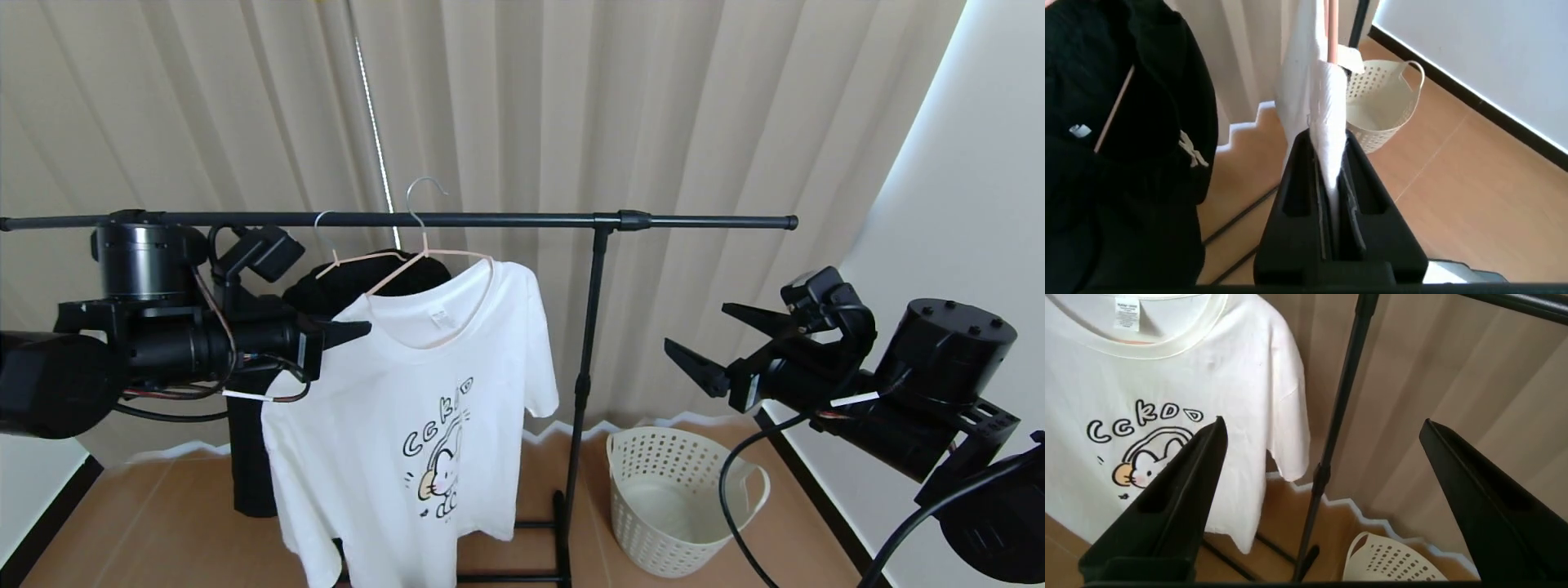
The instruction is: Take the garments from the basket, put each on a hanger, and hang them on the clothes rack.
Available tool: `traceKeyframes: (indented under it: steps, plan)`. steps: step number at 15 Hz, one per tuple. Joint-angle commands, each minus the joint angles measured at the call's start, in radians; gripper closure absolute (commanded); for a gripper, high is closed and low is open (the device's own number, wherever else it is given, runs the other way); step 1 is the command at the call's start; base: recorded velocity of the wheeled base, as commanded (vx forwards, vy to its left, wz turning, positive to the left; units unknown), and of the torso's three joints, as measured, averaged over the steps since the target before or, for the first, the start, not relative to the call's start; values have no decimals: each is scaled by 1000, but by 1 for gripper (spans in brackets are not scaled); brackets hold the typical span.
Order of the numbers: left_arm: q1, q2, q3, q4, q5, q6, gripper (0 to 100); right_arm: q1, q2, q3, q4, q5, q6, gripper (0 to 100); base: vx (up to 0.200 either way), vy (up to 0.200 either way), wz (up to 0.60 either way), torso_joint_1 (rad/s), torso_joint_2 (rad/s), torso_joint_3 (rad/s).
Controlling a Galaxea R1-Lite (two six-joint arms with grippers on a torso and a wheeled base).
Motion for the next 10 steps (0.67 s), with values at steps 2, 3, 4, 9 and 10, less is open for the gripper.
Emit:
traceKeyframes:
  steps: [2, 3, 4, 9, 10]
  plan:
    - [-21, 94, -21, -24, 28, -26, 100, 0, 2, 0, 0, 1, 0, 0, 0, 0, 0, 0, 0, 0]
    - [-34, 123, -61, -37, 62, -82, 100, 0, 5, 0, 0, 1, 0, 0, 0, 0, 0, 0, 0, 0]
    - [-46, 151, -108, -37, 77, -127, 100, 0, 5, 0, 0, 1, 0, 0, 0, 0, 0, 0, 0, 0]
    - [-69, 257, -248, -35, 131, -185, 100, 0, 5, 1, 0, 1, 0, 0, 0, 0, 0, 0, 0, 0]
    - [-71, 264, -260, -35, 137, -190, 100, 0, 5, 0, 0, 1, 0, 0, 0, 0, 0, 0, 0, 0]
